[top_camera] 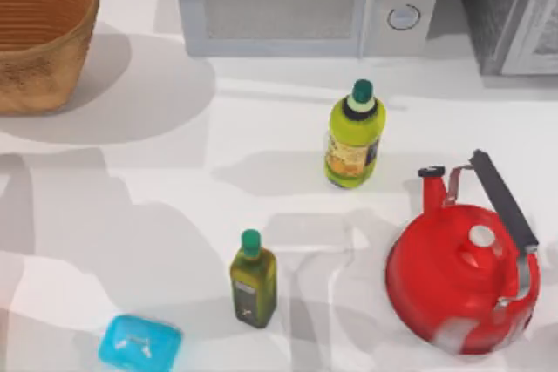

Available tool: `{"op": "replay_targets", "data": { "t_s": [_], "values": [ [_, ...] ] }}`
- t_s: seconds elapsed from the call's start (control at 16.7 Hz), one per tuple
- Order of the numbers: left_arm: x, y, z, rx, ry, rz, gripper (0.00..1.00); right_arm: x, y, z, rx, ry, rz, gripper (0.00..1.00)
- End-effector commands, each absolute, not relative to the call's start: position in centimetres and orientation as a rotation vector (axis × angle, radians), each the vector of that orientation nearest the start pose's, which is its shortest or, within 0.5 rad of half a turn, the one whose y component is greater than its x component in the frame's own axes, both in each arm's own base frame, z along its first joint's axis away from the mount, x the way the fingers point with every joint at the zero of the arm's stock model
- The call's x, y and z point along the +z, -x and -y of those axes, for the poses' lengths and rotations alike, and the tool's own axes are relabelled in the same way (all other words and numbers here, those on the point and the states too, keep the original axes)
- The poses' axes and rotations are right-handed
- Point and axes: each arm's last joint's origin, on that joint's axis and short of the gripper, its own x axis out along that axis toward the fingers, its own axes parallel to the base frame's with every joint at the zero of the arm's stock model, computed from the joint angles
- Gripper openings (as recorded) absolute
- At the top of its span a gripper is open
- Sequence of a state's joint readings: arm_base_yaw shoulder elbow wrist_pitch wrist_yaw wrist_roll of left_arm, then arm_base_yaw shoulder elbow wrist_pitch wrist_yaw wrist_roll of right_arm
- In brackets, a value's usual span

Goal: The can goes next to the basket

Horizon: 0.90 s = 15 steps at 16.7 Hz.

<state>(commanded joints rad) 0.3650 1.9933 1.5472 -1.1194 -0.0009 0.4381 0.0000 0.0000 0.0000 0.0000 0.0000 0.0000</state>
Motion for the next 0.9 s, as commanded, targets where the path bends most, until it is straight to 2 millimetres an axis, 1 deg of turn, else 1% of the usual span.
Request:
{"op": "replay_targets", "data": {
  "t_s": [0.12,0.36,0.6,0.84,0.9],
  "values": [
    [18.0,-35.6,-14.9,-0.012,-0.022,-1.567,0.0,16.0,-10.6,0.1,0.0,0.0,0.0,1.0],
    [18.1,-35.6,-14.8,-0.015,-0.027,-1.565,0.0,16.0,-10.6,0.1,0.0,0.0,0.0,1.0],
    [17.3,-35.6,-14.9,-0.011,-0.022,-1.567,0.0,16.0,-10.6,0.1,0.0,0.0,0.0,1.0],
    [17.2,-35.6,-14.9,-0.01,-0.021,-1.567,0.0,16.0,-10.6,0.1,0.0,0.0,0.0,1.0],
    [17.2,-35.6,-14.9,-0.01,-0.021,-1.567,0.08,16.0,-10.6,0.1,0.0,0.0,0.0,1.0]
  ]
}}
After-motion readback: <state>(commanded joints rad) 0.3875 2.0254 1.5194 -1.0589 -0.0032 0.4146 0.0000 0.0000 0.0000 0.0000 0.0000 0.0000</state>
